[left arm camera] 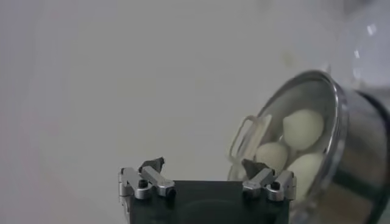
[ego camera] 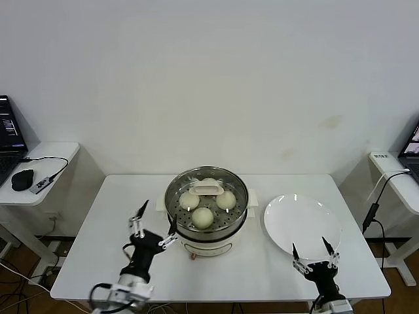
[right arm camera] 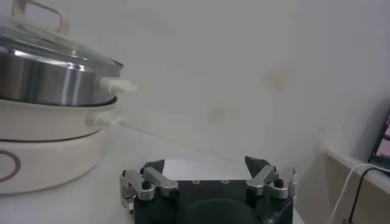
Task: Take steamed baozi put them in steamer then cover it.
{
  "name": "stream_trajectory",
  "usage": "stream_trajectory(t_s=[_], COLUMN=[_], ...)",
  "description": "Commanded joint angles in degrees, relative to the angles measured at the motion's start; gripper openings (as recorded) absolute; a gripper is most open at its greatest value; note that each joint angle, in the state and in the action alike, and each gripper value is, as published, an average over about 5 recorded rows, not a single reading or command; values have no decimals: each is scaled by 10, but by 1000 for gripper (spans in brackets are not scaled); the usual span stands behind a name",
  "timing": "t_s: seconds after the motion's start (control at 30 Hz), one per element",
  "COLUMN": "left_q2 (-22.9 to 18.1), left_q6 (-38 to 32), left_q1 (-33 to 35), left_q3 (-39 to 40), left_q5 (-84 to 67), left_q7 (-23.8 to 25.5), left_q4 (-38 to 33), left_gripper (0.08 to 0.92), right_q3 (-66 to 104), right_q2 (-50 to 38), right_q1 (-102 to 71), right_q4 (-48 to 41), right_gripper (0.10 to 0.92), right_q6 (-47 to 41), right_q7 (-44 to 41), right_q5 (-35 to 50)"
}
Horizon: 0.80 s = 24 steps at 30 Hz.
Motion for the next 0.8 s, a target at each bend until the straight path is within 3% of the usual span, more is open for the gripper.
stream_trajectory(t_s=[0.03, 0.8], left_q2=[6, -17], left_q6=[-99, -89], left_q1=[104, 141], left_q3=[-87, -109], left_q5=[-401, -372], left_q7=[-68, -30], left_q4=[12, 43], left_gripper=[823, 823], right_q3=[-4, -30], right_q2=[-49, -51], right_q1=[-35, -51], right_q4=[3, 31], right_gripper=[823, 823], right_q6=[3, -18], right_q7=[8, -6], right_q5=[64, 100])
